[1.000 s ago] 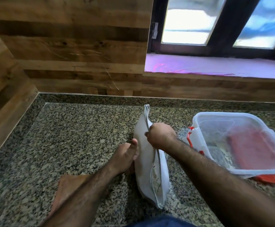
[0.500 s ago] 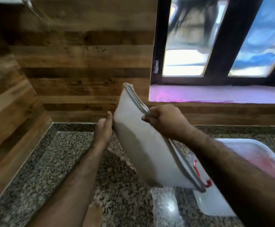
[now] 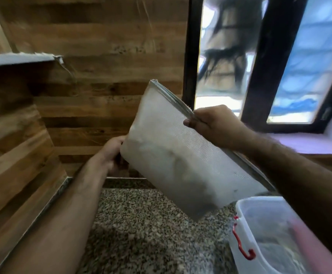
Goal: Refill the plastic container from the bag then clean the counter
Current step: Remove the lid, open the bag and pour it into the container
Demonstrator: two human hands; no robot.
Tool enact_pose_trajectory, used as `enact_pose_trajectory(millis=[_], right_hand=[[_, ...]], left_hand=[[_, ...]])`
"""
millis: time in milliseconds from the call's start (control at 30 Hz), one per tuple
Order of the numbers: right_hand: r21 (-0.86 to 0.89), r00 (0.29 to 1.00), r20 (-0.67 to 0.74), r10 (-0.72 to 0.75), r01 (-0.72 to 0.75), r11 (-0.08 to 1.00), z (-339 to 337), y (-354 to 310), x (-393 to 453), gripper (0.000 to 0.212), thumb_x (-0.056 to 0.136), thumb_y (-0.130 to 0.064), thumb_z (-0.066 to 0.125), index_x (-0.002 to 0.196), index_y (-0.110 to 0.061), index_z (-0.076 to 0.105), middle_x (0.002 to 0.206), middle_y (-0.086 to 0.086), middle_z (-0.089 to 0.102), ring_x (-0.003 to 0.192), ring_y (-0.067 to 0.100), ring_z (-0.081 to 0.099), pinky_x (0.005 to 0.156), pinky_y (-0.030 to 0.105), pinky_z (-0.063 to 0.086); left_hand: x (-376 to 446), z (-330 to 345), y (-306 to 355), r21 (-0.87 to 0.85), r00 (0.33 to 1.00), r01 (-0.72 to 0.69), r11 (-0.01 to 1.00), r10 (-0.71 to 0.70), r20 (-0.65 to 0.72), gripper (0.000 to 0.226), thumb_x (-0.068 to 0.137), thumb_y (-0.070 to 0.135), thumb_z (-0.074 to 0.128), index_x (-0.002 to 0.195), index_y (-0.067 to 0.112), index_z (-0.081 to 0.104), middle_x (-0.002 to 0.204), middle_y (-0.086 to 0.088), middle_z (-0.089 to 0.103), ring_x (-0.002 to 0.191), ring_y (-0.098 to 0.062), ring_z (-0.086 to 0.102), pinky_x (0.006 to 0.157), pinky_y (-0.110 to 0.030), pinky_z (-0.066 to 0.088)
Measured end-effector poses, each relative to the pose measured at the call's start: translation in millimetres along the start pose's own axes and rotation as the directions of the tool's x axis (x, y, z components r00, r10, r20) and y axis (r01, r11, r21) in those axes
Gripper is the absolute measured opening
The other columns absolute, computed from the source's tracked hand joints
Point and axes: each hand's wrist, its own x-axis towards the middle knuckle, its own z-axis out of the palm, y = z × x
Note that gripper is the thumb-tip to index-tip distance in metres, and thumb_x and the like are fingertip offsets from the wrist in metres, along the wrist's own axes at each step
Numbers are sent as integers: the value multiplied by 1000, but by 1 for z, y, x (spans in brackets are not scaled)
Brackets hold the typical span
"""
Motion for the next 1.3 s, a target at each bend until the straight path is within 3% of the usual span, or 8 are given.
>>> enact_pose_trajectory(millis=[200,467,667,833,933,1033,1167,1300], right_hand=[[-118,992,94,84,-72,990,-14,40,-58,52,106,-55,50,68,-20,53,62,-1,57,60,25,57,60,36,45],[142,982,56,183,-189,972,-28,87,-124,47,104,-51,57,64,-30,43,59,-10,44,53,6,47,51,16,36],[306,969,80,236,-249,919,-33,127,-169,59,99,-61,57,86,-5,71,82,17,72,75,35,69,67,47,57],[421,957,92,276,-289,860,-32,147,-192,33,106,-41,63,76,-26,66,74,-8,67,65,5,62,64,17,51],[505,941,113,318,-330,798,-28,159,-203,48,101,-58,64,88,-14,77,88,0,80,84,16,78,80,35,65],[584,924,143,356,-369,723,-23,171,-215,71,92,-73,64,103,-5,78,104,12,81,100,30,79,94,55,63],[677,900,186,394,-408,613,-15,184,-231,41,99,-47,70,103,-7,80,106,7,82,100,24,80,96,51,63],[747,894,193,404,-401,531,-3,192,-247,34,98,-44,71,103,-12,80,106,4,82,100,22,79,94,46,65]], left_hand=[[-1,16,11,-84,998,50,995,-46,52,57,107,56,52,66,18,59,40,2,41,29,-11,35,41,-19,33],[-41,93,42,23,998,-41,999,40,45,57,110,49,54,62,17,59,40,6,42,26,-2,31,35,-11,32],[-57,143,50,46,998,-58,997,56,33,61,106,54,59,56,18,59,46,4,45,31,-6,35,45,-20,31],[-80,182,61,134,993,-108,985,113,-31,66,107,51,59,52,16,50,39,5,37,28,-8,29,37,-16,24],[-90,202,69,183,987,-132,974,145,-62,61,106,50,61,56,18,47,40,4,37,31,-11,31,43,-19,25],[-98,221,74,234,984,-138,962,161,-81,59,105,52,63,57,20,48,44,4,38,35,-11,32,47,-23,26],[-102,245,74,313,974,-138,940,186,-131,56,104,54,63,60,22,47,44,3,38,36,-12,33,51,-25,27],[-103,261,70,369,967,-116,922,190,-170,53,104,57,62,66,21,53,48,3,42,37,-11,37,45,-25,31]])
